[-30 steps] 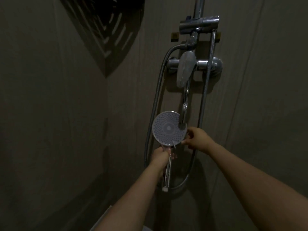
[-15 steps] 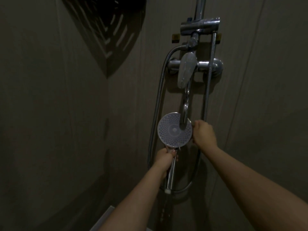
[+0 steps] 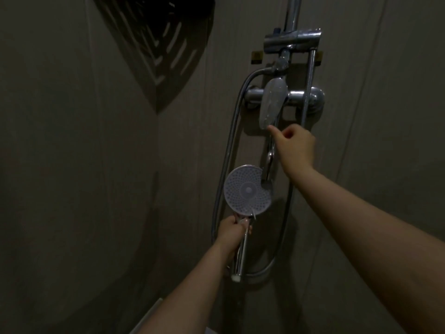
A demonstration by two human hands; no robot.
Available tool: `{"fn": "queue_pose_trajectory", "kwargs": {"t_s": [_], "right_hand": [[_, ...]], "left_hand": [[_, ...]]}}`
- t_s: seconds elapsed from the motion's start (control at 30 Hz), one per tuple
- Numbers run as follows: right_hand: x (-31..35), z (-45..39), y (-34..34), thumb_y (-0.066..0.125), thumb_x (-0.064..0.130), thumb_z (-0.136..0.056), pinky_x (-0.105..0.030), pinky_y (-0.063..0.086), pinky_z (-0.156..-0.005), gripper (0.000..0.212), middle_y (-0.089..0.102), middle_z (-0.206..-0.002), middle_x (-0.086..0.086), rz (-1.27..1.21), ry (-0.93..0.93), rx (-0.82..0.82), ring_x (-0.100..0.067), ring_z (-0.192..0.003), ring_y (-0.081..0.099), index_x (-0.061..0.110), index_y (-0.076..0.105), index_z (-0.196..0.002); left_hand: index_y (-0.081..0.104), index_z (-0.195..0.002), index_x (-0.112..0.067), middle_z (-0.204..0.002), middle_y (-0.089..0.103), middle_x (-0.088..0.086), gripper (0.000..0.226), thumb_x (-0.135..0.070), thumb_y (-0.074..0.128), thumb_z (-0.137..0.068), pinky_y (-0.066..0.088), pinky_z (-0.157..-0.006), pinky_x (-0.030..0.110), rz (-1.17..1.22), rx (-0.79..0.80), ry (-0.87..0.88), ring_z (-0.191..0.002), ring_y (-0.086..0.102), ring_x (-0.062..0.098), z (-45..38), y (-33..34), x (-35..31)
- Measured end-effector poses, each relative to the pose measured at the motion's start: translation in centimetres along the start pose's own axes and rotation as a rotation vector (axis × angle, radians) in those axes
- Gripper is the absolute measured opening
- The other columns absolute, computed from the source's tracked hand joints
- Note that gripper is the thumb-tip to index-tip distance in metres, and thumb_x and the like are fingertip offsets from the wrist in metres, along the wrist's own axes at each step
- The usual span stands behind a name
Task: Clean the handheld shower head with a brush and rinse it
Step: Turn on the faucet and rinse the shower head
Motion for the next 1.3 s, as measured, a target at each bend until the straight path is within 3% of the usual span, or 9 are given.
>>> {"fn": "queue_pose_trajectory", "kwargs": {"t_s": [0.2, 0.27, 0.37, 0.67, 0.83, 0.93, 1.0, 1.13, 1.3], "right_hand": [[0.6, -0.8, 1.6, 0.059, 0.038, -0.087, -0.029, 0.05, -0.065, 0.032, 0.065, -0.083, -0.006, 0.045, -0.028, 0.093, -0.017, -0.078, 0.061, 0.007, 0.065, -0.094], [0.5, -0.8, 1.6, 0.059, 0.039, -0.087, -0.032, 0.052, -0.068, 0.032, 0.064, -0.076, -0.003, 0.038, -0.034, 0.097, -0.016, -0.073, 0.061, 0.008, 0.066, -0.09], [0.4, -0.7, 2.0, 0.059, 0.038, -0.087, -0.02, 0.043, -0.055, 0.027, 0.056, -0.064, 0.004, 0.017, -0.033, 0.14, -0.006, -0.058, 0.055, 0.011, 0.064, -0.084], [-1.1, -0.8, 2.9, 0.059, 0.04, -0.086, -0.027, 0.045, -0.061, 0.042, 0.054, -0.055, -0.004, 0.026, 0.127, 0.113, -0.022, -0.057, 0.058, 0.014, 0.052, -0.054], [-1.8, 2.1, 3.5, 0.055, 0.038, -0.09, -0.024, 0.03, -0.052, 0.045, 0.043, -0.05, 0.001, 0.074, 0.077, 0.114, -0.01, -0.047, 0.042, 0.017, 0.045, -0.052], [-1.7, 5.1, 4.6, 0.056, 0.039, -0.089, -0.022, 0.024, -0.045, 0.033, 0.044, -0.057, 0.004, 0.279, -0.061, 0.195, -0.005, -0.049, 0.038, 0.016, 0.048, -0.067], [-1.5, 5.9, 5.5, 0.061, 0.038, -0.085, -0.022, 0.03, -0.049, 0.026, 0.052, -0.071, 0.002, 0.328, -0.084, 0.25, -0.012, -0.06, 0.048, 0.014, 0.052, -0.083], [1.1, 6.3, 8.1, 0.067, 0.028, -0.082, -0.032, 0.047, -0.085, 0.05, 0.063, -0.116, -0.008, 0.253, -0.18, 0.39, -0.025, -0.106, 0.06, 0.013, 0.049, -0.126], [4.1, 6.4, 9.0, 0.065, 0.018, -0.083, -0.032, 0.046, -0.087, 0.031, 0.066, -0.112, -0.012, 0.15, -0.228, 0.415, -0.028, -0.105, 0.061, 0.01, 0.059, -0.113]], "left_hand": [[0.06, -0.063, -0.011, -0.042, 0.057, -0.006, 0.025, -0.007, 0.057, -0.088, 0.046, -0.046, 0.014, -0.003, -0.006, -0.011, -0.042, 0.054, 0.004, 0.1, 0.0, 0.4], [0.059, -0.063, -0.01, -0.037, 0.056, -0.007, 0.025, -0.005, 0.056, -0.088, 0.044, -0.043, 0.012, -0.017, -0.002, -0.01, -0.037, 0.052, 0.001, 0.1, 0.0, 0.6], [0.058, -0.064, -0.01, -0.041, 0.056, -0.006, 0.024, -0.005, 0.056, -0.088, 0.042, -0.041, 0.011, -0.016, -0.01, -0.007, -0.034, 0.051, -0.002, 0.2, -0.2, 0.5], [0.06, -0.079, -0.01, -0.072, 0.06, 0.004, 0.013, -0.014, 0.055, -0.09, 0.046, -0.052, 0.011, -0.028, -0.017, 0.02, -0.065, 0.055, 0.01, 0.6, -1.0, -0.2], [0.055, -0.072, -0.013, -0.072, 0.059, 0.003, 0.019, -0.01, 0.054, -0.091, 0.042, -0.049, 0.009, -0.039, -0.169, 0.065, -0.071, 0.056, 0.014, 0.6, -3.2, -1.4], [0.06, -0.093, -0.003, -0.091, 0.062, 0.009, 0.008, -0.008, 0.054, -0.091, 0.041, -0.063, 0.021, -0.048, -0.254, 0.079, -0.088, 0.055, 0.016, 0.9, -5.0, -2.3], [0.059, -0.108, 0.005, -0.104, 0.063, 0.015, 0.021, -0.007, 0.053, -0.091, 0.04, -0.071, 0.023, -0.024, -0.279, 0.074, -0.091, 0.054, 0.017, 1.1, -6.0, -2.7], [0.058, -0.111, 0.006, -0.113, 0.064, 0.021, 0.024, -0.005, 0.054, -0.091, 0.046, -0.074, 0.027, 0.054, -0.294, 0.088, -0.093, 0.058, 0.02, 1.5, -7.1, -4.0], [0.06, -0.112, 0.005, -0.118, 0.064, 0.02, 0.025, -0.003, 0.056, -0.088, 0.046, -0.083, 0.031, 0.047, -0.279, 0.132, -0.098, 0.06, 0.023, 2.2, -8.4, -6.2]]}}
Point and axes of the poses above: each hand's wrist, its own z-axis away from the middle knuckle, its own y-axis out of the palm, x = y × z, the point moved 10 cm from there along -z, towards the middle knuckle
